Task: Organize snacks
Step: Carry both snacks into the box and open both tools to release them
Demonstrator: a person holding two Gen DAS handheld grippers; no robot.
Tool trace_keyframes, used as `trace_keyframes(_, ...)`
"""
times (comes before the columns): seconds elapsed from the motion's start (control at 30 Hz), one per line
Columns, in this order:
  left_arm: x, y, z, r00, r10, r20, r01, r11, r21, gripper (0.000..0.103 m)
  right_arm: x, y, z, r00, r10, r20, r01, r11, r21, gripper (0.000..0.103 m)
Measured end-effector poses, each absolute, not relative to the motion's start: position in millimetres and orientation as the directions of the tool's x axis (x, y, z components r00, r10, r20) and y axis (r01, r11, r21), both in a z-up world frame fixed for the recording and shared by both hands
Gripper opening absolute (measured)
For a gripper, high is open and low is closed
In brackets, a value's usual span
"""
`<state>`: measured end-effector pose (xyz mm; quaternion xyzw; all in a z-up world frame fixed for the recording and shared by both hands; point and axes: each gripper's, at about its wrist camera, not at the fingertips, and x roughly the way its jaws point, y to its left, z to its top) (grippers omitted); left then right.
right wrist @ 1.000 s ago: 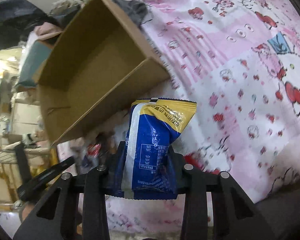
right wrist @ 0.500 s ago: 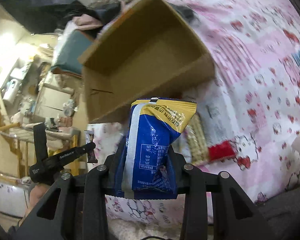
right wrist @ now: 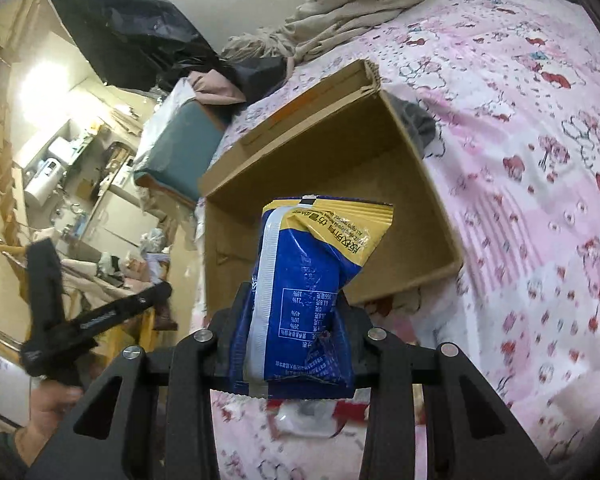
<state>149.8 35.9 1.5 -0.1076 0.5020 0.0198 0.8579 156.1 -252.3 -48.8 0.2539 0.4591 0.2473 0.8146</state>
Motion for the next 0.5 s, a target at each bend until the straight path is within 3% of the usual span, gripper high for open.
trace_keyframes(0.5, 209.5, -11.6, -23.9, 0.491, -0.099, -0.865, -0.044, 0.989, -0.139, 0.015, 219.6, -245.6, -63.8, 0.465, 0.546, -0.696, -0.152, 0.824, 0.545, 0.038)
